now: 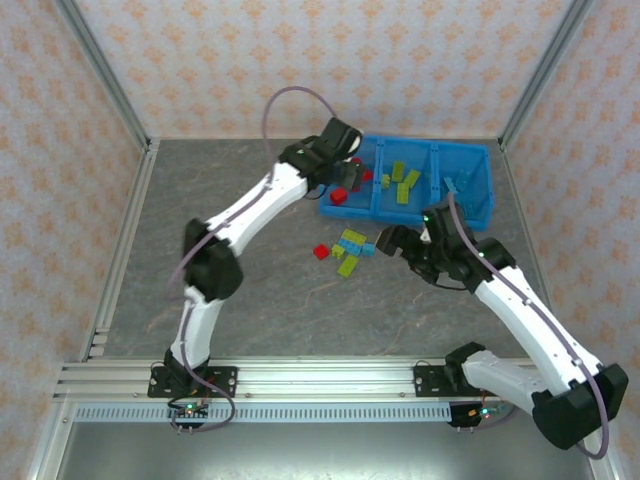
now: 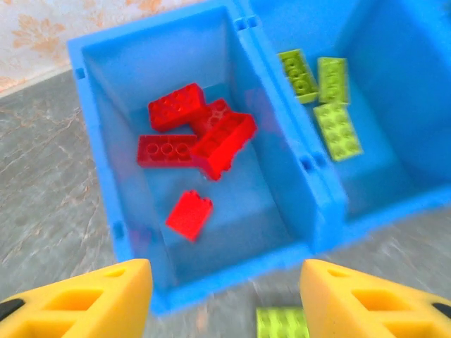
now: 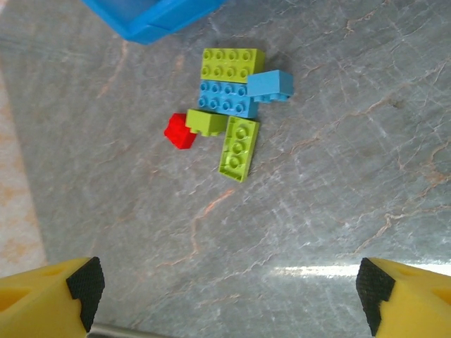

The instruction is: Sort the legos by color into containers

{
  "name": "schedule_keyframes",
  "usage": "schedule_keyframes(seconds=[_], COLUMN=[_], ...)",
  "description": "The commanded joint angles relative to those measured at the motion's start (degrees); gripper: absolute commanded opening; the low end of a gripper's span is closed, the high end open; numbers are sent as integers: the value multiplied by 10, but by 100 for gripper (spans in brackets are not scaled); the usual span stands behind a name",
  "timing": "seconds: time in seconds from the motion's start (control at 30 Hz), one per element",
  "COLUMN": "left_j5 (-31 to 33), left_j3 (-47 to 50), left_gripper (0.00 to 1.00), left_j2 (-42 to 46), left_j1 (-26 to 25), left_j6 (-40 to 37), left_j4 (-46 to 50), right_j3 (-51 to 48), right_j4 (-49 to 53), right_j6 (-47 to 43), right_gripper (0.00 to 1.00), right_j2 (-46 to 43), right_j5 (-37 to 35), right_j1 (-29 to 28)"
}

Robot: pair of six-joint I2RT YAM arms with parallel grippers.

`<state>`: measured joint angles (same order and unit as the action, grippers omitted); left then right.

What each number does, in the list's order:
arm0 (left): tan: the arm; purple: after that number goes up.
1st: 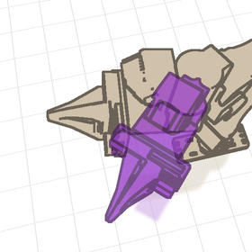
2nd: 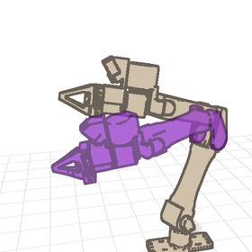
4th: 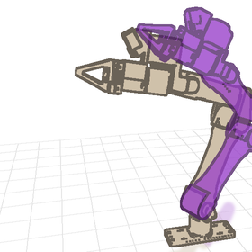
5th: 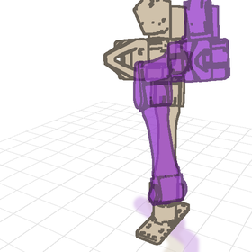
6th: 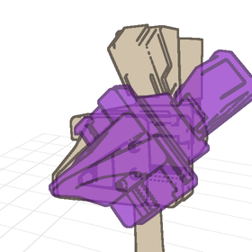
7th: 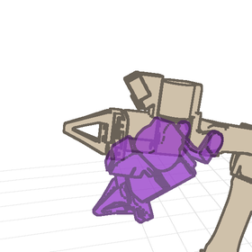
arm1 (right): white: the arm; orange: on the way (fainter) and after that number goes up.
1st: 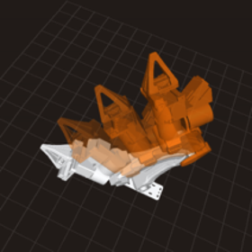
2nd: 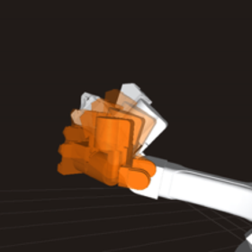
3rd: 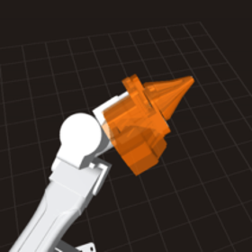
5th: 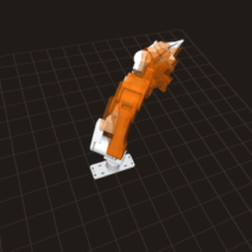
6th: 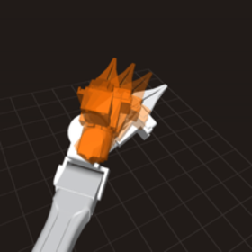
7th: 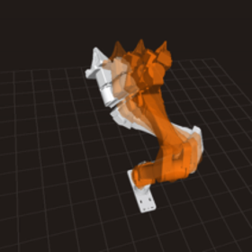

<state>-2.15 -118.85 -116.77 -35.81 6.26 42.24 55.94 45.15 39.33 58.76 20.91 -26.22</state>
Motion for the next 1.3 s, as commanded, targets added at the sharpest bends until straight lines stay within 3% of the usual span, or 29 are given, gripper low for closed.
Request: schedule_keyframes(seconds=[0.0, 0.2, 0.47, 0.63, 0.77, 1.03, 1.27], left_j5=[-52, -66, 10, -3, -35, -41, -40], left_j3=[131, 361, 530, 600, 601, 608, 615], left_gripper=[58, 64, 96, 100, 100, 100, 100], left_j2=[179, 433, 622, 642, 620, 610, 610], left_j1=[-15, -36, -36, -36, -35, -34, -32], left_j6=[7, -60, -205, -246, -250, -250, -251], left_j4=[-80, -96, -52, -97, -96, -91, -90], right_j3=[-2, -4, 34, 53, 47, 5, -32], right_j4=[-39, -147, -220, -219, -220, -213, -201], right_j6=[16, 14, 14, 36, 53, 60, 66], right_gripper=[94, 94, 81, 77, 66, 42, 37], right_j2=[45, 175, 329, 396, 411, 374, 299], right_j5=[-81, -111, -161, -161, -173, -191, -206], right_j1=[-24, -41, -41, -41, -42, -42, -41])
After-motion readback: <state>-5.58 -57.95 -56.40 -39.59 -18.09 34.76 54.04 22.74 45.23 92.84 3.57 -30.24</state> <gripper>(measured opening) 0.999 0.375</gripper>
